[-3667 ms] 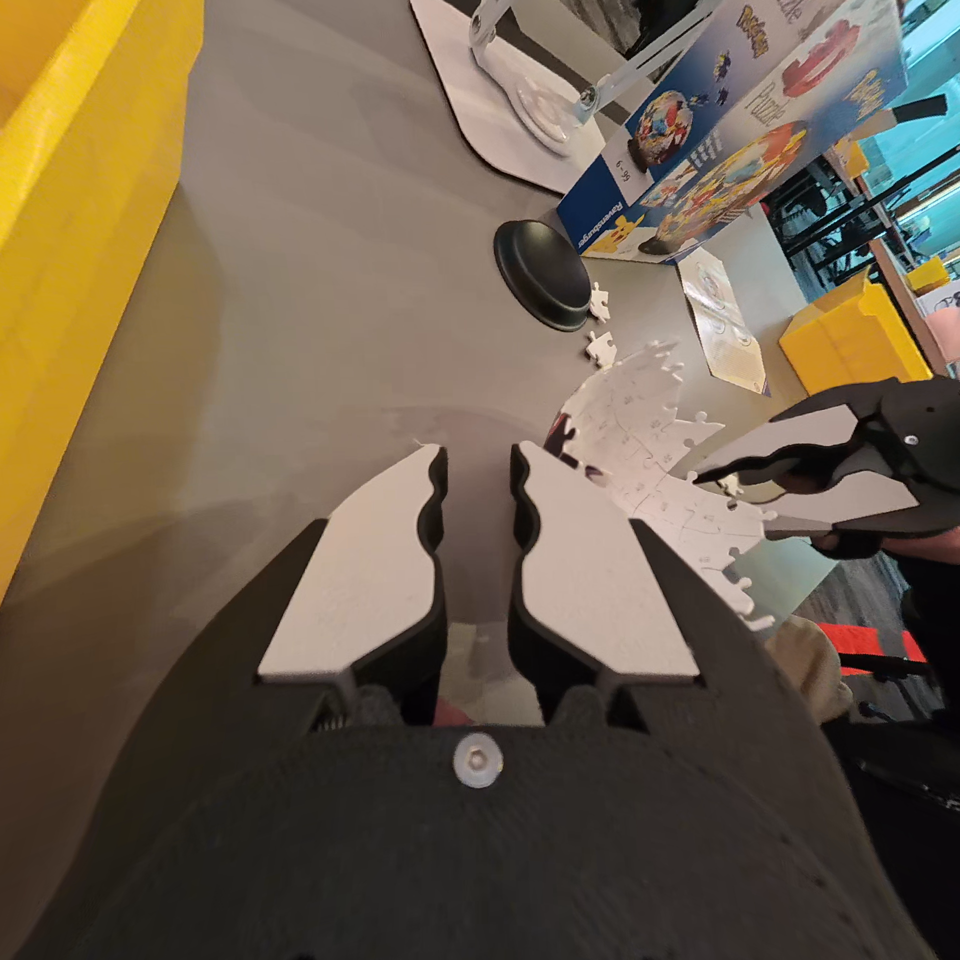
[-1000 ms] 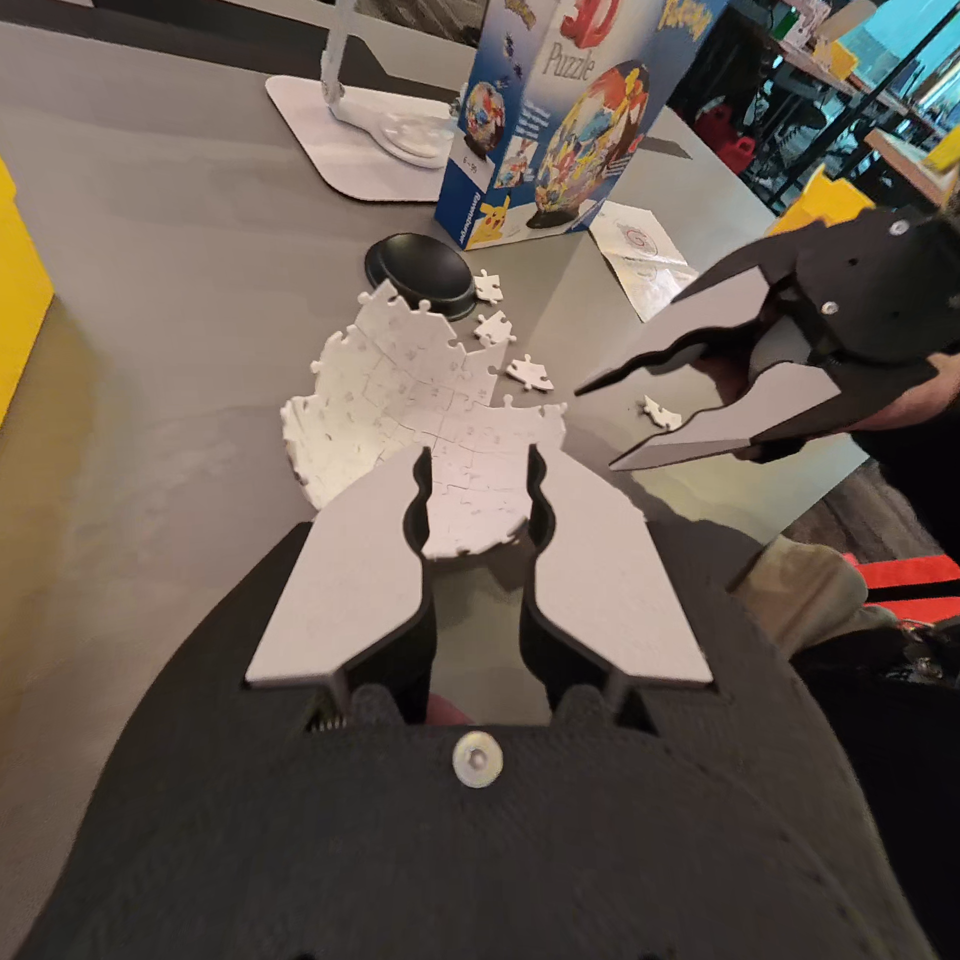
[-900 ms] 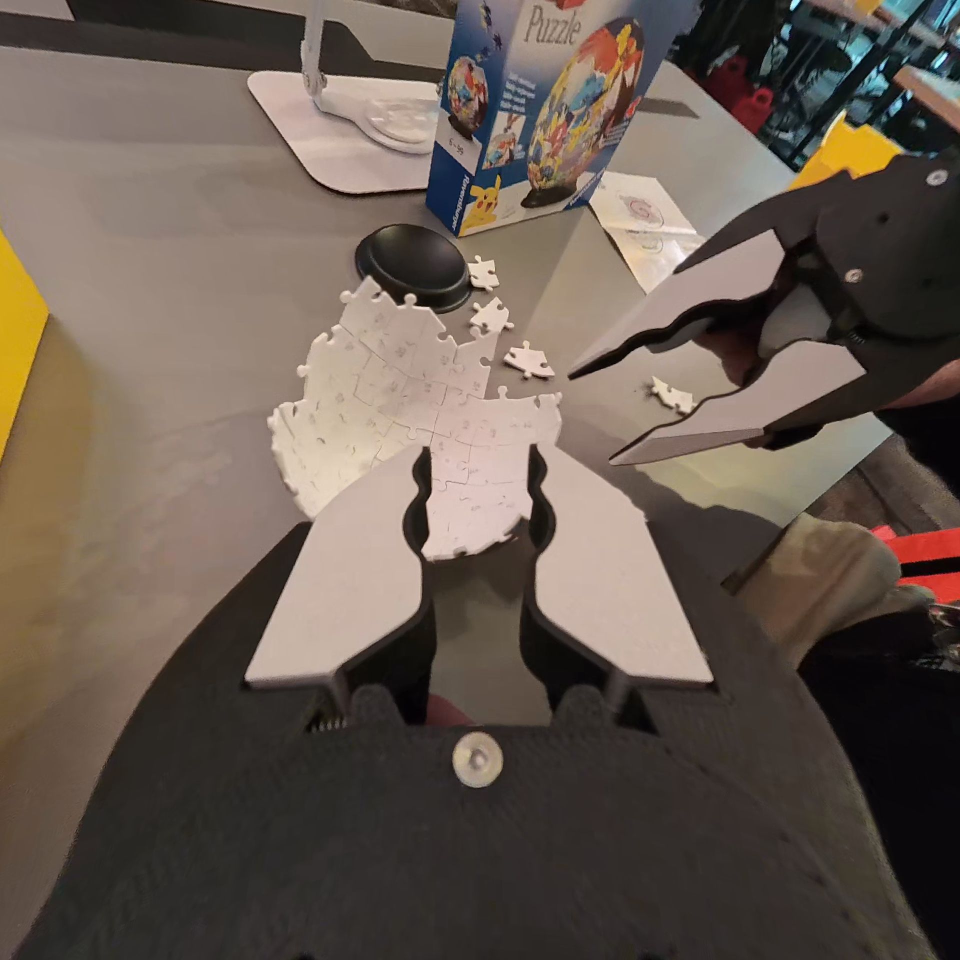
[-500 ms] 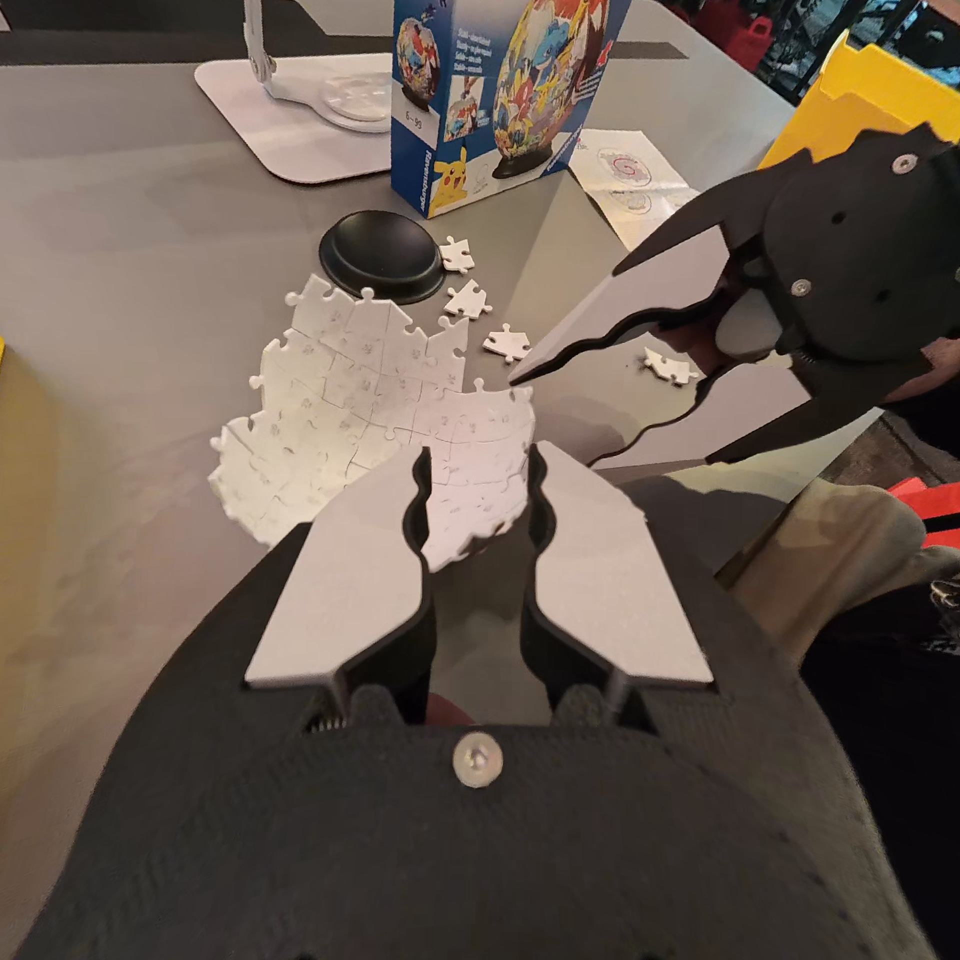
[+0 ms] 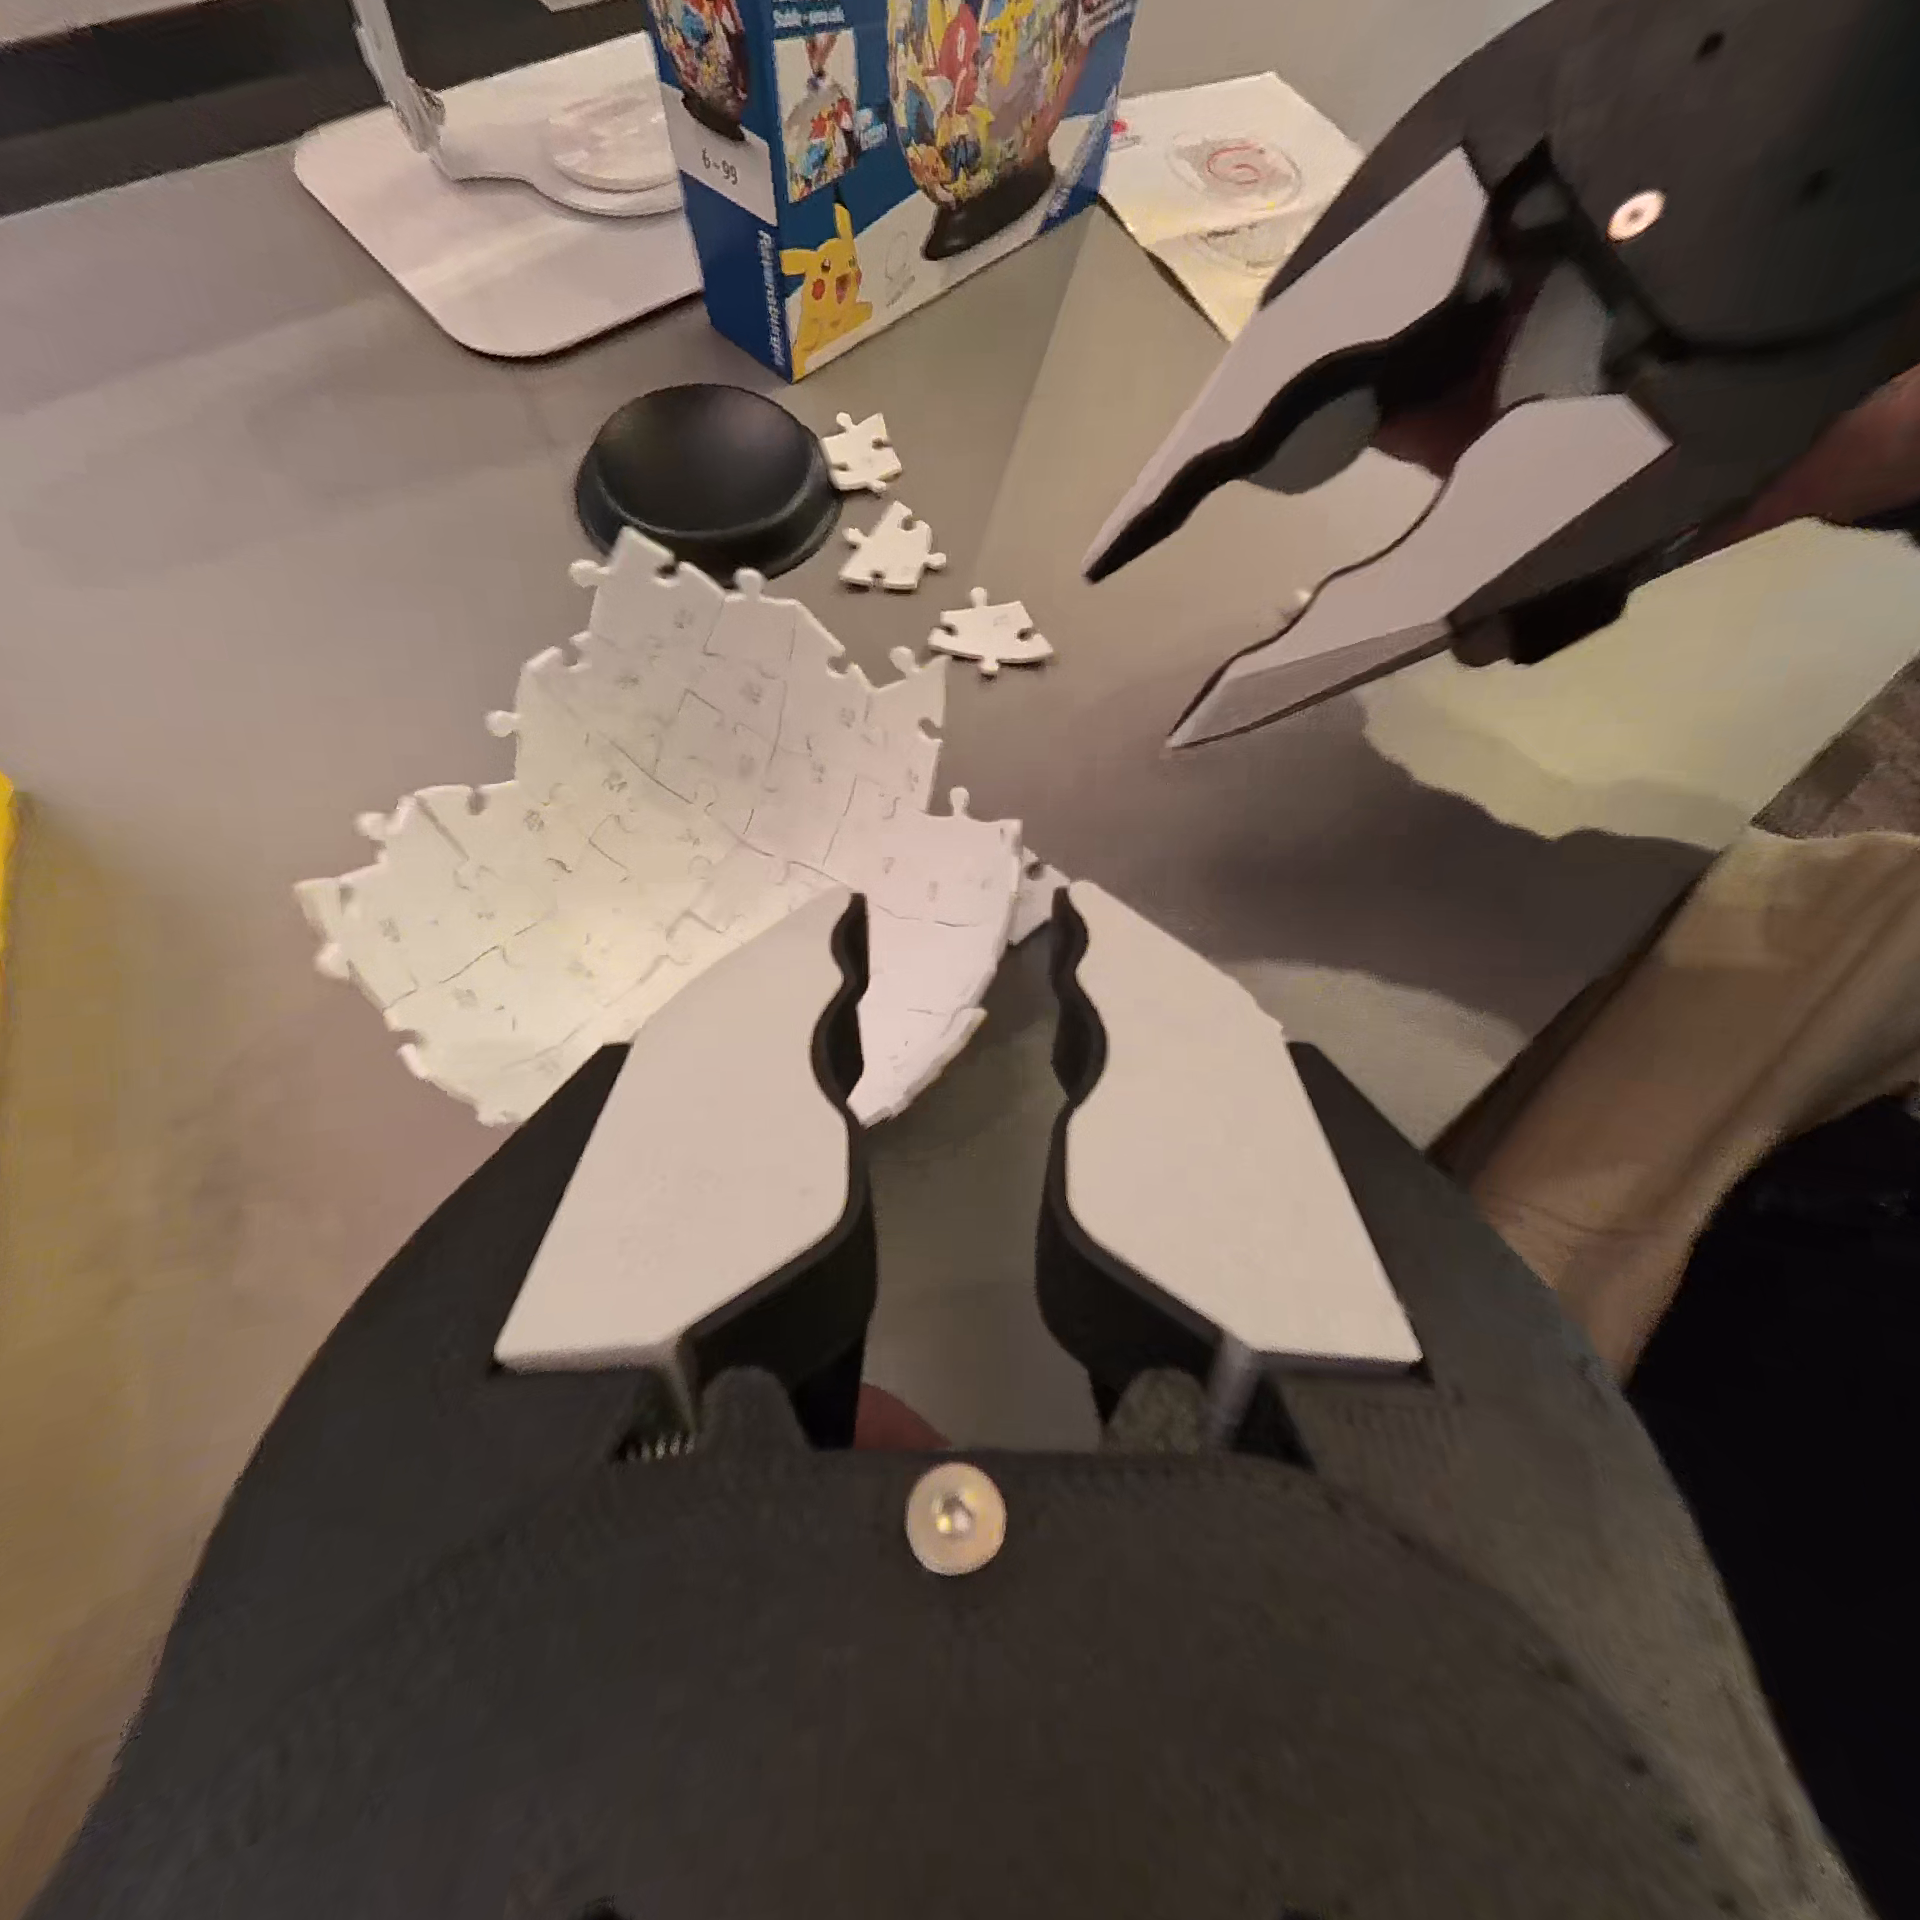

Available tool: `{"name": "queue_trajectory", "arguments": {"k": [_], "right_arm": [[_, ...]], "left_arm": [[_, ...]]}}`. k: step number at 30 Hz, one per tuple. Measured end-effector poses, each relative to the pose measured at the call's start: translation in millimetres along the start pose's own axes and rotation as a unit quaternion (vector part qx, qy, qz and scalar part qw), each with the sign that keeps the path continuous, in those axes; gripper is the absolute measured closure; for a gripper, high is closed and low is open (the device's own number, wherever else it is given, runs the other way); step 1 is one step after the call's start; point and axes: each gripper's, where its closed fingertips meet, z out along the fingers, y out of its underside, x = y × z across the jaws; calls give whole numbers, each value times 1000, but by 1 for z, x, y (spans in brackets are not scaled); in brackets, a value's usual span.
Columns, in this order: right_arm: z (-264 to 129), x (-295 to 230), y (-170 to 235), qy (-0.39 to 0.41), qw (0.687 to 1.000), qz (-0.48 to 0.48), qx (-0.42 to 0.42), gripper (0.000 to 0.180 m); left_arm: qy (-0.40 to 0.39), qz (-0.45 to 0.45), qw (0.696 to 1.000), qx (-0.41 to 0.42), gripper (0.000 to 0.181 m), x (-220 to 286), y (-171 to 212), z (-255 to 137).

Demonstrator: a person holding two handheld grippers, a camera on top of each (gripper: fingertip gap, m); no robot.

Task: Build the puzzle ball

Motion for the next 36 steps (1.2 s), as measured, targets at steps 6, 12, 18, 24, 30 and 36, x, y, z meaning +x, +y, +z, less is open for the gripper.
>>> {"name": "queue_trajectory", "arguments": {"k": [6, 12, 18, 24, 30, 36], "right_arm": [[13, -15, 8, -41, 999, -1, -20, 133], [26, -22, 8, -57, 998, -17, -29, 132], [-7, 44, 18, 23, 999, 47, 3, 138], [-1, 72, 36, 47, 998, 41, -27, 139], [15, 98, 28, 55, 998, 15, -28, 138], [32, 114, 15, 39, 999, -1, -21, 146]], "left_arm": [[-2, 28, 1000, -5, 153, 6, -2, -2], [-2, 55, 998, -16, 157, 8, 3, 0], [0, 59, 998, -1, 157, 9, -1, -1], [-11, 55, 998, 12, 156, 2, -4, -2], [-18, 51, 998, 15, 156, -4, -4, -1], [-23, 50, 998, 16, 156, -8, -4, 0]]}}
